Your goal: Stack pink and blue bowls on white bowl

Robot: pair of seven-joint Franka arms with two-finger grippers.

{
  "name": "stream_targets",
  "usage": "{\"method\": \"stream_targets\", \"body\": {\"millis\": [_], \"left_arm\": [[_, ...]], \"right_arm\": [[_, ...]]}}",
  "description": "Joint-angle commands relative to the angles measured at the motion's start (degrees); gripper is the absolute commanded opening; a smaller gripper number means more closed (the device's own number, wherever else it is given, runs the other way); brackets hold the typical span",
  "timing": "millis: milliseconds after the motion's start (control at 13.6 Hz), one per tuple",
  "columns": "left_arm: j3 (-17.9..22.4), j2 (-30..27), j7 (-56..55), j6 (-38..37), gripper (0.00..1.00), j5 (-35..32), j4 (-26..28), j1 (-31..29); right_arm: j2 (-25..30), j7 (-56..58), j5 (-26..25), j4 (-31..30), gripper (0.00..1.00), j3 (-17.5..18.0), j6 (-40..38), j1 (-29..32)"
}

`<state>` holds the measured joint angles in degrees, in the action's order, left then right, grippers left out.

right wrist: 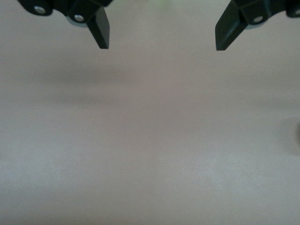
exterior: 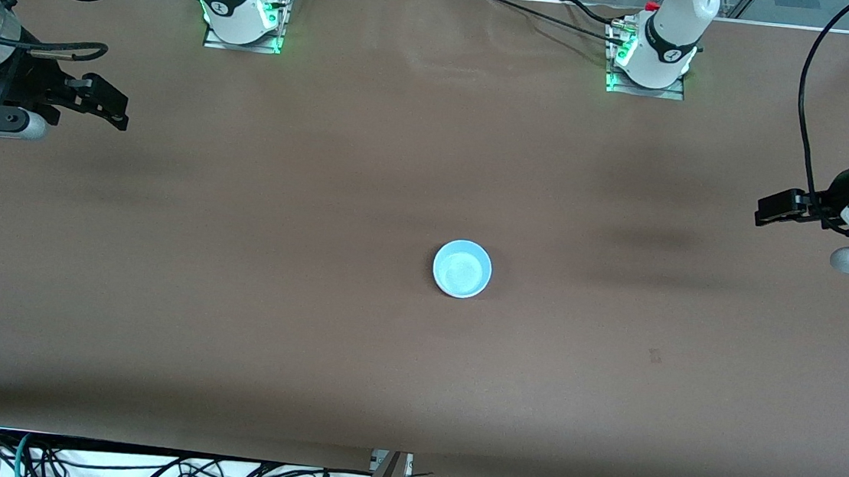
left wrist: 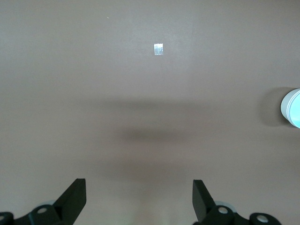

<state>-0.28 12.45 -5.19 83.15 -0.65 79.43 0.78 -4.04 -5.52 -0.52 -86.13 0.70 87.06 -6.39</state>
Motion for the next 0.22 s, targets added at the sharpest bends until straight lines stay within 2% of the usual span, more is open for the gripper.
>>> {"method": "stream_targets", "body": {"millis": [0, 147], "left_arm": [[-0.1, 1.0, 0.7, -0.9, 1.0, -1.0, -2.5, 0.4], [-0.1, 1.4, 0.7, -1.0, 1.0, -1.0, -3.2, 0.4]], "right_arm": [[-0.2, -0.6, -0.4, 1.1, 1.0, 0.1, -0.7, 0.1], [-0.3, -0.6, -0.4, 1.1, 1.0, 0.1, -0.7, 0.1]]}}
